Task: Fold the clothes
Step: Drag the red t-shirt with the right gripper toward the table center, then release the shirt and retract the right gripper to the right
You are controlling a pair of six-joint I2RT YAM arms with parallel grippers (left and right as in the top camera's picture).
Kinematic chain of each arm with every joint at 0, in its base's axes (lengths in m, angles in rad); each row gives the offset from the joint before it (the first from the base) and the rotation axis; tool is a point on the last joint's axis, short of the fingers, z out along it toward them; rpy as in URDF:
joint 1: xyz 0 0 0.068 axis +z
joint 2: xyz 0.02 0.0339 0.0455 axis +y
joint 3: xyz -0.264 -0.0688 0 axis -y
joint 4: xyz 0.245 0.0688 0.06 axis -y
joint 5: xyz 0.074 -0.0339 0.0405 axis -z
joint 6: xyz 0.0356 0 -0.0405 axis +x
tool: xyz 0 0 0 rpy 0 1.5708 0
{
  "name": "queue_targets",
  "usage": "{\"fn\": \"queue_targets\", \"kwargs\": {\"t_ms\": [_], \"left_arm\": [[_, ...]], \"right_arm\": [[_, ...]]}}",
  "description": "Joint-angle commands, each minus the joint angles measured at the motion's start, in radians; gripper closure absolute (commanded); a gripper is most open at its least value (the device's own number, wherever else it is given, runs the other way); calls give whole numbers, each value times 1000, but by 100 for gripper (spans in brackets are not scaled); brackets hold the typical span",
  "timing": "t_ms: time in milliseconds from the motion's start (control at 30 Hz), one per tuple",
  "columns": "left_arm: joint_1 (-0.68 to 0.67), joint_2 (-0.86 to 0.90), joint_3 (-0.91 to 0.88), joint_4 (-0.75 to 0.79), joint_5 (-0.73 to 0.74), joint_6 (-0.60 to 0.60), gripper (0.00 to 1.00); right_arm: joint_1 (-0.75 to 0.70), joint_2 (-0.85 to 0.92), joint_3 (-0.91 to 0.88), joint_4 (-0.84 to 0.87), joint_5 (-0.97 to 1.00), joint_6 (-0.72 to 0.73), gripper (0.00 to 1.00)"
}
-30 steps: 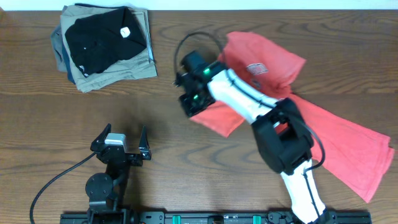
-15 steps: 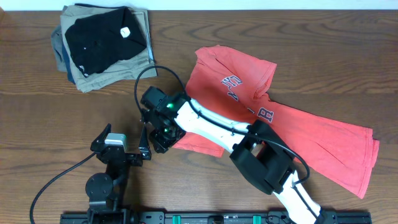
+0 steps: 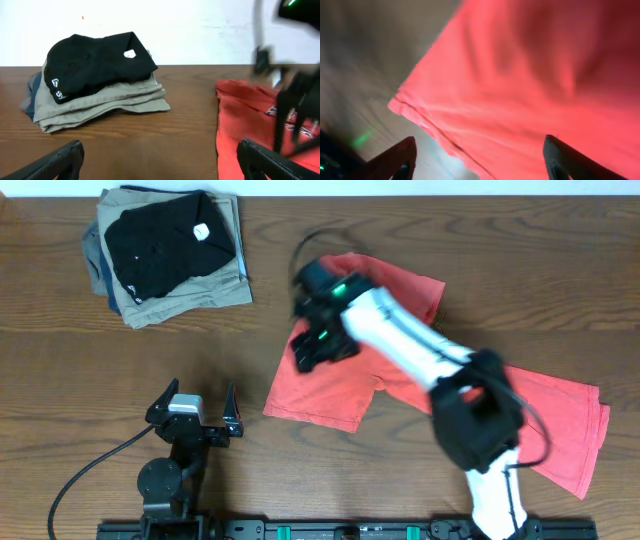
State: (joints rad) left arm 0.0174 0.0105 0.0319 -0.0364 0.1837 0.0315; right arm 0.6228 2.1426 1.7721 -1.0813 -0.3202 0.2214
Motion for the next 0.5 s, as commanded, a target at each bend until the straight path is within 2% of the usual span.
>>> {"fn": "queue_targets", "kwargs": {"t_ms": [0, 33, 167, 267, 467], "left_arm": [[-3, -6, -28, -14, 6, 13, 2], [-3, -6, -28, -14, 6, 13, 2], [-3, -6, -28, -14, 6, 13, 2], [-3, -6, -28, -14, 6, 13, 2], [-3, -6, -28, -14, 6, 13, 2]], "right_arm": [[-100, -97, 27, -32, 6, 2, 10], [-130, -111, 27, -47, 6, 2, 1], [-266, -143, 27, -172, 10, -84, 1], [-343, -139, 23, -242, 45, -88, 1], [-454, -138, -34, -245, 79, -88, 1]]}}
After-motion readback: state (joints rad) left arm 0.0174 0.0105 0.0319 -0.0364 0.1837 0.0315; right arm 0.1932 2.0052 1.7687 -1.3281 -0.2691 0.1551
